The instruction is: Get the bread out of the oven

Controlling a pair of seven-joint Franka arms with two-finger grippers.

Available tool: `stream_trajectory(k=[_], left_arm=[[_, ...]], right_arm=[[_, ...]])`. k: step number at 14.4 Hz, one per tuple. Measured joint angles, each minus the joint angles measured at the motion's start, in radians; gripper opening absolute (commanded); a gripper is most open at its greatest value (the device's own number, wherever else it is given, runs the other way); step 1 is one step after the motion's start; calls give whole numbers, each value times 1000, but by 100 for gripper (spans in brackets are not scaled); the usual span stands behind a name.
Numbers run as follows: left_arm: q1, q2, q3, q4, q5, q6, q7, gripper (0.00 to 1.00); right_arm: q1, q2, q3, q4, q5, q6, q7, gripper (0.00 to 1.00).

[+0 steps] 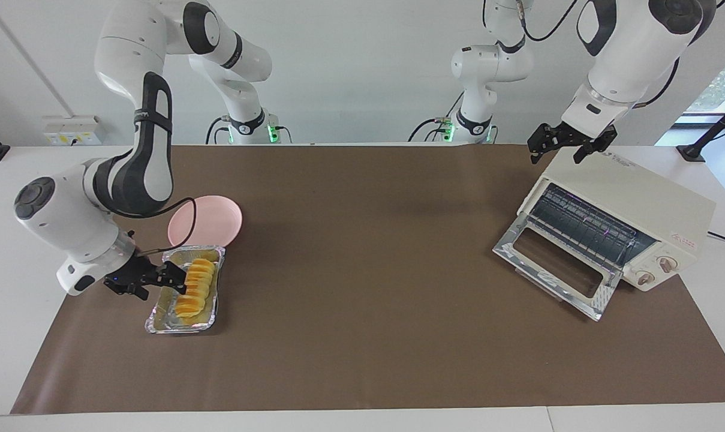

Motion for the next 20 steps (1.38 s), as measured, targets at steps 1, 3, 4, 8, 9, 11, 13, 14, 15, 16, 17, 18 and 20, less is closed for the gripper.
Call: stream_trajectory(k=[1, 3, 4, 8, 9, 11, 13, 14, 15, 16, 17, 18, 20], left_arm=[[0, 0, 0, 0, 0, 0, 0, 100], [0, 0, 0, 0, 0, 0, 0, 100], [0, 0, 0, 0, 0, 0, 0, 100], [0, 0, 0, 0, 0, 0, 0, 100], [0, 0, 0, 0, 0, 0, 0, 100], [0, 0, 0, 0, 0, 0, 0, 100], [0, 0, 0, 0, 0, 0, 0, 100], [0, 0, 0, 0, 0, 0, 0, 100], [0, 0, 0, 0, 0, 0, 0, 100], [0, 0, 0, 0, 0, 0, 0, 100], [0, 0, 0, 0, 0, 0, 0, 100], [0, 0, 0, 0, 0, 0, 0, 100], [0, 0, 0, 0, 0, 6, 0, 100]], right_arm=[[20, 1, 0, -5, -1, 11, 27, 100], [44, 1, 0, -33, -5, 69, 55, 100], [47, 1, -1, -58, -6, 108, 58, 100], [44, -4, -6, -131, -6, 162, 58, 100], [44, -8, -6, -138, -6, 162, 58, 100], [44, -19, -6, -163, -6, 171, 58, 95], [44, -30, -6, -199, -6, 206, 58, 77], [44, -34, -6, -219, -6, 222, 58, 62], [44, -38, -6, -235, -6, 232, 57, 43], [44, -39, -6, -243, -7, 240, 54, 21], [43, -42, -7, -247, -8, 241, 46, 3], [43, -46, -7, -247, -8, 241, 33, 0], [43, -57, -7, -247, -9, 239, -1, 0]])
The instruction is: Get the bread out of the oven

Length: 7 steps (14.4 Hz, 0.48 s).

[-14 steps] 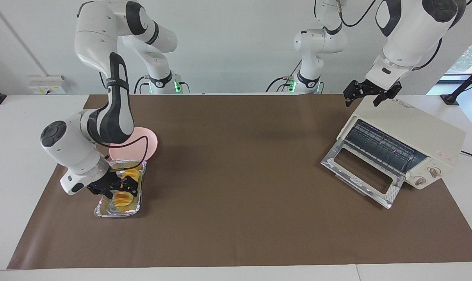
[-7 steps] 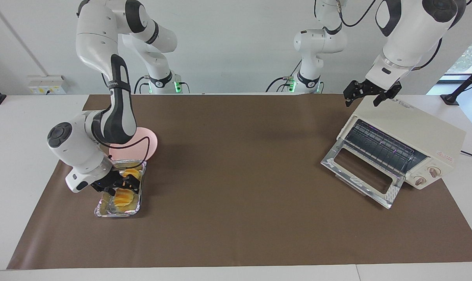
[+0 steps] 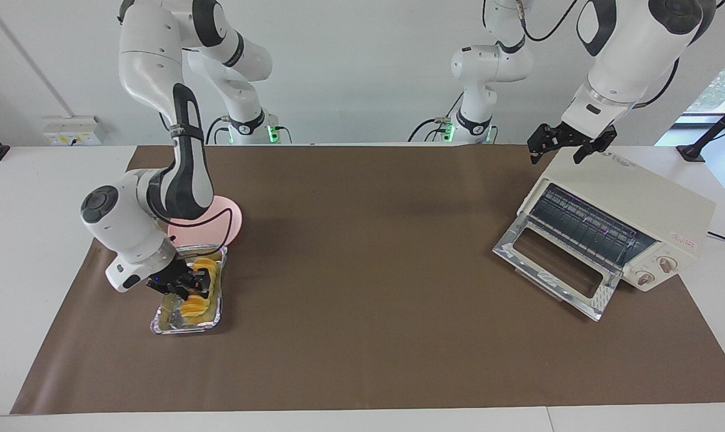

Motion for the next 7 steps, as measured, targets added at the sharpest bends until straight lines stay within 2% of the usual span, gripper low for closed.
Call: stream_trajectory(k=[2, 7], left_arm=[[0, 0, 0, 0, 0, 18, 0, 100], [1, 0, 2, 0, 0, 55, 0, 100]], right_arm=[[0, -8, 0, 9, -4, -20, -12, 0], [0, -44, 0, 91, -8, -163, -13, 0]])
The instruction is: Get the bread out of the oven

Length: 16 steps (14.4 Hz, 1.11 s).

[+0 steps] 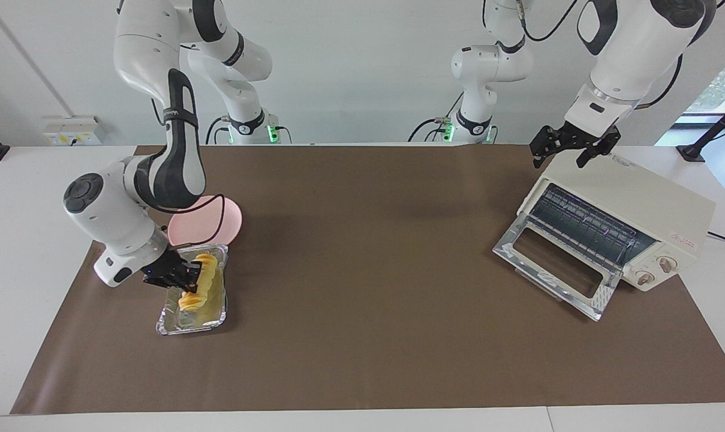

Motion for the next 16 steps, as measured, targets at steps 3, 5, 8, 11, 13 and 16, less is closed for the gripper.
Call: stream_trajectory(k=[3, 5, 8, 11, 13, 16], left_arm=[[0, 0, 0, 0, 0, 1, 0, 100], [0, 0, 0, 0, 0, 1, 0, 100], [0, 0, 0, 0, 0, 0, 0, 100], [1, 0, 0, 0, 0, 0, 0, 100], [1, 0, 0, 0, 0, 0, 0, 100], [1, 0, 0, 0, 0, 0, 0, 100]], right_arm=[[-1, -56, 0, 12, 0, -84, 3, 0], [-6, -108, 0, 13, 0, -174, 21, 0], [-13, -192, -1, -14, 0, -301, 38, 0], [-13, -285, -1, -127, 0, -321, 40, 0], [-13, -359, -1, -250, 0, -256, 40, 0], [-14, -453, -1, -439, -3, -138, 36, 0]])
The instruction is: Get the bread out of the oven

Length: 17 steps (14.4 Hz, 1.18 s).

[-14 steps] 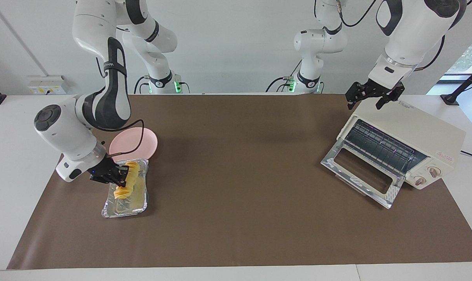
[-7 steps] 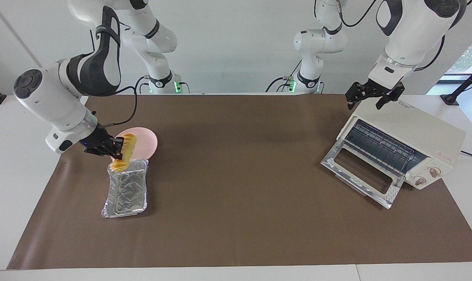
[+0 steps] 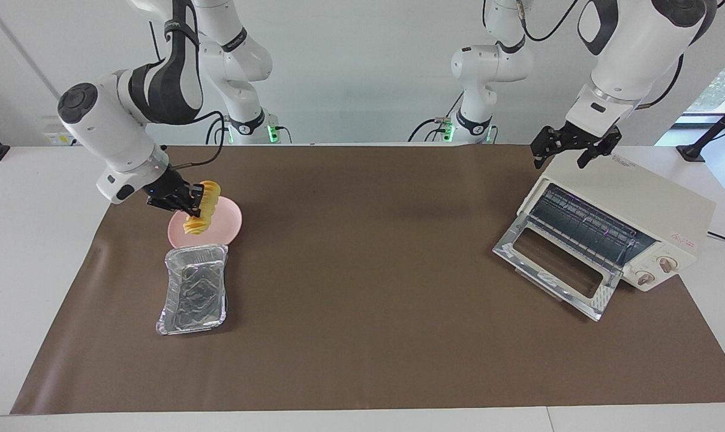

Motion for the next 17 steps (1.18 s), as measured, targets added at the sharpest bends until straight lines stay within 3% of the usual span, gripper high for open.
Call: stream_trajectory(k=[5, 11, 17], left_arm=[[0, 0, 0, 0, 0, 0, 0, 100], [0, 0, 0, 0, 0, 0, 0, 100], [0, 0, 0, 0, 0, 0, 0, 100]], right_arm=[[-41, -86, 0, -220, -3, 165, -90, 0], [-82, -101, 0, -306, -3, 271, -195, 0], [-82, -101, 6, -341, -3, 302, -215, 0]])
